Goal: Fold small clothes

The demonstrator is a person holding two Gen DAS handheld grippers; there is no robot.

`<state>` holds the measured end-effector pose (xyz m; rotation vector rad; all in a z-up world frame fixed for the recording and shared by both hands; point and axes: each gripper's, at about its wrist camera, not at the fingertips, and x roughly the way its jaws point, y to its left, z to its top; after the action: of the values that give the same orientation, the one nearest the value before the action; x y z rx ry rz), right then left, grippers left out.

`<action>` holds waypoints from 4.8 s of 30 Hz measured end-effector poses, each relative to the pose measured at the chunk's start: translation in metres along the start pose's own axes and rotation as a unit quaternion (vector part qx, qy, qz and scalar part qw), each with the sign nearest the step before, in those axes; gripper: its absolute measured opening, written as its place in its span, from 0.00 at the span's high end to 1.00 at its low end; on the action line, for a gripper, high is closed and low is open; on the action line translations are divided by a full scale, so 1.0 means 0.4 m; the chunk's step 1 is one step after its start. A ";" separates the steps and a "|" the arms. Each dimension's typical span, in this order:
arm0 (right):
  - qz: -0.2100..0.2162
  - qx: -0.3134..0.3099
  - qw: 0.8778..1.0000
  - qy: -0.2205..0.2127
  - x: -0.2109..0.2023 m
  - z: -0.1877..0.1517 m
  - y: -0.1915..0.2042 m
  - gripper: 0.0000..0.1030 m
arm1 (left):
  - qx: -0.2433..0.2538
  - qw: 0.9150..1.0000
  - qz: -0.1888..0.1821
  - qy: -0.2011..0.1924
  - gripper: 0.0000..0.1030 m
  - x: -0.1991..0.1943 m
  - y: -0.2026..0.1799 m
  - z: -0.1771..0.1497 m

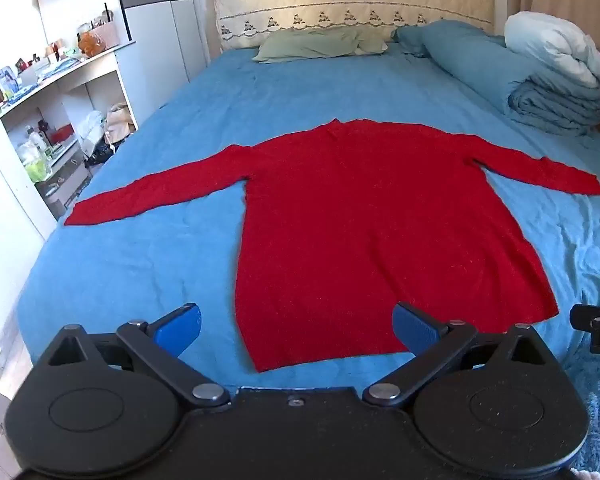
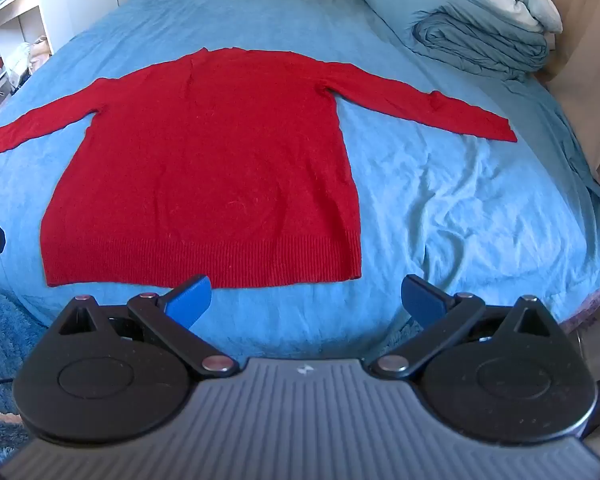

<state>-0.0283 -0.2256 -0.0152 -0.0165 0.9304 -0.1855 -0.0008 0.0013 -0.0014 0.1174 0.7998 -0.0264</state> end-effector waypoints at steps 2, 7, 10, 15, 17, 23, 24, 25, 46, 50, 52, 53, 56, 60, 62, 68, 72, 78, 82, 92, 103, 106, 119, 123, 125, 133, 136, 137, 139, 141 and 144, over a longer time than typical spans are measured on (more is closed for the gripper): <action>0.002 0.000 1.000 0.000 -0.001 0.000 0.000 0.00 | 0.000 1.000 -0.001 0.005 0.00 0.001 0.006 0.000; 0.001 -0.001 1.000 0.002 -0.001 0.002 0.000 0.00 | 0.001 1.000 0.001 0.004 0.00 -0.001 -0.011 0.006; 0.002 0.000 1.000 0.003 -0.001 0.003 0.000 0.00 | -0.004 1.000 -0.003 0.001 0.00 -0.001 -0.001 0.006; 0.002 0.001 1.000 0.003 -0.005 0.003 0.003 0.00 | -0.002 1.000 0.001 0.004 0.00 0.002 -0.004 0.005; 0.003 0.002 1.000 0.004 0.005 0.001 -0.002 0.00 | -0.002 1.000 0.000 0.005 0.00 0.001 -0.002 0.009; 0.004 0.000 1.000 0.005 0.001 0.001 0.008 0.00 | -0.004 1.000 0.001 0.004 0.00 0.001 0.000 0.008; 0.004 0.000 1.000 0.005 0.000 0.001 0.009 0.00 | -0.004 1.000 0.001 0.004 0.00 0.001 -0.001 0.008; 0.004 0.001 1.000 0.005 0.000 0.002 0.008 0.00 | -0.004 1.000 0.001 0.004 0.00 0.001 0.000 0.008; 0.009 0.000 1.000 0.010 0.003 0.005 0.014 0.00 | -0.006 1.000 -0.001 0.005 0.00 0.003 0.000 0.007; 0.008 0.000 1.000 0.009 0.003 0.003 0.016 0.00 | -0.007 1.000 -0.001 0.005 0.00 0.004 0.000 0.008; 0.009 0.000 1.000 0.009 0.003 0.003 0.017 0.00 | -0.009 1.000 -0.002 0.005 0.00 0.004 0.001 0.007; 0.010 0.000 1.000 0.009 0.003 0.003 0.018 0.00 | -0.009 1.000 -0.002 0.005 0.00 0.003 0.001 0.007; 0.011 0.001 1.000 0.009 0.004 0.003 0.020 0.00 | -0.009 1.000 -0.002 0.005 0.00 0.003 0.001 0.008; 0.012 0.002 1.000 0.010 0.004 0.005 0.019 0.00 | -0.010 1.000 -0.002 0.005 0.00 0.002 0.001 0.008; 0.011 0.002 1.000 0.010 0.004 0.005 0.019 0.00 | -0.009 1.000 -0.002 0.005 0.00 0.002 -0.001 0.009; 0.011 0.002 1.000 0.010 0.004 0.005 0.019 0.00 | -0.010 1.000 -0.003 0.004 0.00 0.000 -0.001 0.008; 0.011 0.002 1.000 0.009 0.004 0.005 0.019 0.00 | -0.013 1.000 -0.004 0.006 0.00 0.001 0.001 0.008; 0.011 0.003 1.000 0.010 0.005 0.005 0.021 0.00 | -0.012 1.000 -0.005 0.006 0.00 0.001 0.001 0.010; 0.011 0.004 1.000 0.010 0.005 0.006 0.020 0.00 | -0.013 1.000 -0.005 0.007 0.00 0.001 0.004 0.010; 0.013 0.006 1.000 0.010 0.004 0.006 0.019 0.00 | -0.014 1.000 -0.005 0.007 0.00 0.002 0.006 0.010; 0.013 0.007 1.000 0.007 -0.006 0.012 0.016 0.00 | -0.017 1.000 -0.004 0.005 0.00 -0.004 0.011 0.021; 0.014 0.010 1.000 -0.003 -0.021 0.031 0.005 0.00 | -0.019 1.000 -0.013 -0.004 0.00 -0.009 0.008 0.053; -0.062 0.075 0.990 -0.101 0.030 0.287 -0.224 0.00 | 0.042 0.992 -0.067 -0.096 0.00 0.129 -0.202 0.375; -0.100 0.083 0.986 -0.102 0.136 0.364 -0.325 0.00 | 0.044 0.991 -0.085 -0.090 0.00 0.260 -0.287 0.469; -0.107 0.097 0.984 -0.101 0.204 0.396 -0.390 0.00 | 0.048 0.991 -0.092 -0.087 0.00 0.326 -0.331 0.510; -0.105 0.185 0.971 -0.110 0.535 0.432 -0.648 0.00 | 0.076 0.987 -0.130 -0.063 0.00 0.629 -0.512 0.585; -0.108 0.221 0.963 -0.106 0.663 0.420 -0.732 0.00 | 0.066 0.989 -0.132 -0.029 0.00 0.741 -0.565 0.601; -0.108 0.233 0.961 -0.102 0.702 0.414 -0.754 0.00 | 0.062 0.989 -0.134 -0.024 0.00 0.770 -0.582 0.605; -0.109 0.251 0.957 -0.095 0.770 0.408 -0.793 0.00 | 0.061 0.987 -0.145 -0.022 0.00 0.824 -0.606 0.610; -0.114 0.264 0.953 -0.092 0.816 0.403 -0.820 0.00 | 0.067 0.988 -0.139 -0.024 0.00 0.870 -0.630 0.610; -0.101 0.298 0.945 -0.086 0.878 0.397 -0.861 0.03 | 0.079 0.988 -0.133 -0.004 0.00 0.938 -0.657 0.609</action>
<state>0.2507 -0.6333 -0.1669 0.4275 0.6672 -0.6419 0.4166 -0.2801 -0.1269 0.1589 0.8001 -0.3423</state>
